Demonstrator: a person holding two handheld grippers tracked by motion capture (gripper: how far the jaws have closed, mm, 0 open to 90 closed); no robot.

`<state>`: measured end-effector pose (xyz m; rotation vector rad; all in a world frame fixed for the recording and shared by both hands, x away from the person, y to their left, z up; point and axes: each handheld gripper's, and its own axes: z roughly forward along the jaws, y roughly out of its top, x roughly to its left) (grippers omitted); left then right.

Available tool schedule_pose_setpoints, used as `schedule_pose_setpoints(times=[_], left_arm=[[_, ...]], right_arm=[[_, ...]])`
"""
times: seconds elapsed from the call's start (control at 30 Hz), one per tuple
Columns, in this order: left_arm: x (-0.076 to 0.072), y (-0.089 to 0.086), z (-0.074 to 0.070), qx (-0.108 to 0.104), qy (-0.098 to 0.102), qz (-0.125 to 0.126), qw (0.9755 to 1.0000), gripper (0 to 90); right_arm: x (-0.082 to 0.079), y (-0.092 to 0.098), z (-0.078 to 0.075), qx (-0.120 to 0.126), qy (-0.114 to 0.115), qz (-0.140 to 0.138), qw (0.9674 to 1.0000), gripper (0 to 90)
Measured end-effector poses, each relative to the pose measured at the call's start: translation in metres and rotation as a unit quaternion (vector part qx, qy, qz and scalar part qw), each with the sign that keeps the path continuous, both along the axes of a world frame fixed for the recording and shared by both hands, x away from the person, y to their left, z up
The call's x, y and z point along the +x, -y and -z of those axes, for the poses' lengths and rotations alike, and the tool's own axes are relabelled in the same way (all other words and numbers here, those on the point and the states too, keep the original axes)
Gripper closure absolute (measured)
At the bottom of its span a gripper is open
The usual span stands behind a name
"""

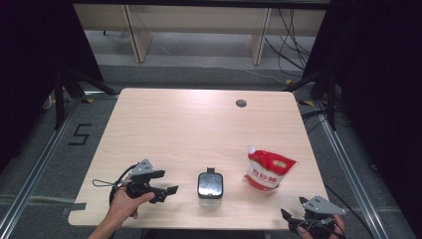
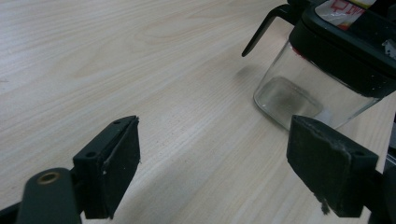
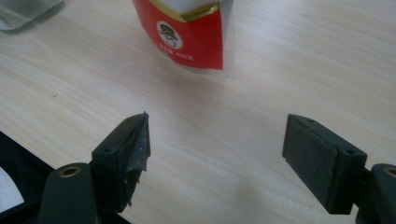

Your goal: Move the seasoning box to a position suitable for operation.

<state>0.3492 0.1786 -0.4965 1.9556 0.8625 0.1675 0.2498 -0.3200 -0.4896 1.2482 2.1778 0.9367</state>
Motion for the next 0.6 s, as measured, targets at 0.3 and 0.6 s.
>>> schedule_pose_setpoints(times=[0.3,0.6], left_arm=[[0.001,0.001,-0.003,-0.010,-0.003,-0.007,0.9999,17.4],[0.005,0.004,-0.019,-0.035,0.008,-0.011,0.9993,19.4]], right_arm=[[0.000,0.000,0.000,0.001,0.006,-0.003,1.0000,24.5],[-0.001,-0.002,-0.002,0.009,0.004,-0.005,0.9999,24.8]])
